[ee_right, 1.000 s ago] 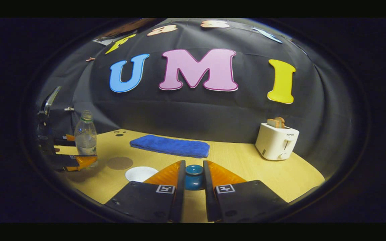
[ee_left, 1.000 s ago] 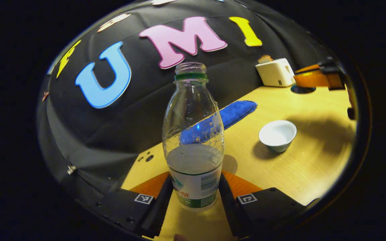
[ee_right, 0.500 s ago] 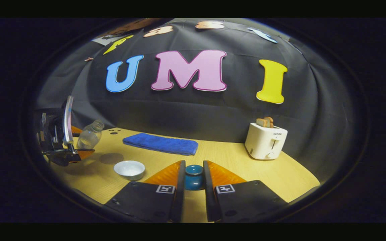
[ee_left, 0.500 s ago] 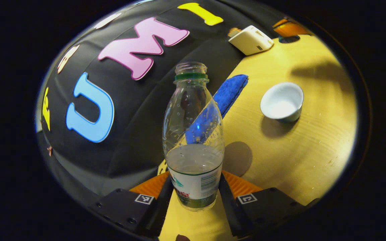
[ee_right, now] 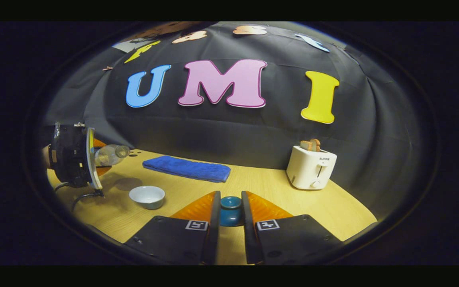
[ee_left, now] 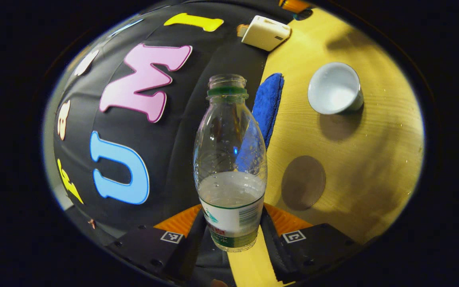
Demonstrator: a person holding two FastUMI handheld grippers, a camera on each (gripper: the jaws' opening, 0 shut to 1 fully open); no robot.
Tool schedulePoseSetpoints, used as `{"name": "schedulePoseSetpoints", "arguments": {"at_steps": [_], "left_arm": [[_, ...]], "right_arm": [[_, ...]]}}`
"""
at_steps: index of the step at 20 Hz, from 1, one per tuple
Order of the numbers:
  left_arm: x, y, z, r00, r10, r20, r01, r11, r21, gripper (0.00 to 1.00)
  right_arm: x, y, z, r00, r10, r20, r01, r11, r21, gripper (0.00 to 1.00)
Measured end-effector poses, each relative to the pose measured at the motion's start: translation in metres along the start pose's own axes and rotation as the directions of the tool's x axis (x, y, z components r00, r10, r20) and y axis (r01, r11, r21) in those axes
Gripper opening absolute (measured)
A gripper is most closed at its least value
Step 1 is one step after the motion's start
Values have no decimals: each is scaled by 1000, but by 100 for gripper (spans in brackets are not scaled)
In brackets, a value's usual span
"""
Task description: Open the teacup lid with one hand, grasp the water bottle and pour water into the teacup with the other hand; after pouring, place the water bottle on the coaster and then close the teacup lid.
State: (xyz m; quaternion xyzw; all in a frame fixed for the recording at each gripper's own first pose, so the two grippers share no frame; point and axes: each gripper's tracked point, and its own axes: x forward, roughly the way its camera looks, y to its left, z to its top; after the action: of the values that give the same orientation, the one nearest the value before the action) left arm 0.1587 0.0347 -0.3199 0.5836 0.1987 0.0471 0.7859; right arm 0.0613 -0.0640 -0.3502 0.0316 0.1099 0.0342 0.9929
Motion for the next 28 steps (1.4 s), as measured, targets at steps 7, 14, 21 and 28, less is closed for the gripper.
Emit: {"name": "schedulePoseSetpoints", "arguments": {"at_steps": [7, 14, 21, 28], "left_arm": [[7, 8, 15, 998, 33, 55, -41, 987, 153, 75], [15, 10, 18, 996, 50, 72, -67, 964, 259, 75], [21, 7, 20, 993, 72, 95, -100, 936, 336, 75], [21, 8, 23, 988, 93, 125, -135, 911, 389, 75]], "right_arm": [[-1, -6, -1, 1000, -11, 1, 11, 1000, -7, 29], [-3, -6, -1, 1000, -14, 5, 14, 1000, -19, 34], [-7, -9, -1, 1000, -15, 3, 15, 999, -31, 34], [-8, -8, -2, 1000, -9, 3, 9, 999, -33, 29]]}}
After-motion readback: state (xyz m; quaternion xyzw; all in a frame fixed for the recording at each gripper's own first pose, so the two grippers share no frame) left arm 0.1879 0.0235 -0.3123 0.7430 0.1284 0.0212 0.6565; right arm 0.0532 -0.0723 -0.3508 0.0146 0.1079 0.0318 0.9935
